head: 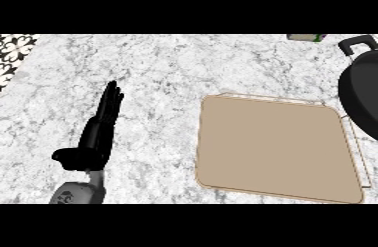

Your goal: Pick the pear from the tray and place it in the pot

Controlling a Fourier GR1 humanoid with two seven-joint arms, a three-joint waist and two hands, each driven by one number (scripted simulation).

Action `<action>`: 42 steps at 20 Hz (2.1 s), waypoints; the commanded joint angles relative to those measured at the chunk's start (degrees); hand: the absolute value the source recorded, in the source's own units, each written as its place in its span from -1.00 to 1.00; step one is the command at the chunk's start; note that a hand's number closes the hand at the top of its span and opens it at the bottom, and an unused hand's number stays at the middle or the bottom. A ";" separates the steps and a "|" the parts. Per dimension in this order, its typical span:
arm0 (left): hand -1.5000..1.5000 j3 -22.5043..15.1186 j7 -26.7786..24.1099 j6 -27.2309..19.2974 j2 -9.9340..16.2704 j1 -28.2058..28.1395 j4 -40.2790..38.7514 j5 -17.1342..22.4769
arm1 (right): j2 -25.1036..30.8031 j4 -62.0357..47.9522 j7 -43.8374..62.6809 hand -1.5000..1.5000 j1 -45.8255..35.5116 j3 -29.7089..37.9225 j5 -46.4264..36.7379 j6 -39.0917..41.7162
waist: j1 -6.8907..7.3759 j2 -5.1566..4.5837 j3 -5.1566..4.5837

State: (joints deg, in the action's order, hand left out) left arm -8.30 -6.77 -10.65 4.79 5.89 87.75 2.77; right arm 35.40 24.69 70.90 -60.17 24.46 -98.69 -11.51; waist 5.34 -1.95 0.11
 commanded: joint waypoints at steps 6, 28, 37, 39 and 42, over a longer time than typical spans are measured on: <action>0.00 1.42 -0.56 2.00 1.63 -2.64 1.87 1.81 | -1.16 -3.11 8.26 1.00 3.46 9.59 4.00 -8.78 | -1.15 0.30 0.14; 0.00 1.05 -1.24 -0.19 0.03 -4.06 1.69 0.13 | -9.36 12.24 -8.49 -1.00 14.00 24.46 10.71 -47.49 | -3.40 1.21 0.07; 0.00 3.69 -1.08 1.19 1.70 -4.30 1.96 1.80 | -15.51 18.97 -4.98 -1.00 18.71 28.41 6.58 -60.77 | -4.57 1.74 -0.12; 0.00 2.06 -0.31 -0.27 0.80 -5.88 3.15 0.10 | -19.88 24.29 -5.25 -1.00 21.75 28.38 4.93 -62.99 | -5.09 2.07 -0.16; 0.00 3.58 -0.56 0.52 1.37 -7.65 3.28 1.41 | -22.59 30.33 -6.99 -1.00 25.40 27.12 6.94 -61.87 | -5.42 2.18 -0.15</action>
State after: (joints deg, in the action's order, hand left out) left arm -5.33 -7.66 -10.64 5.72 0.21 89.72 3.53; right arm 17.08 48.87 61.99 -38.30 52.31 -91.32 -66.89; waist 0.29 -0.01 -0.01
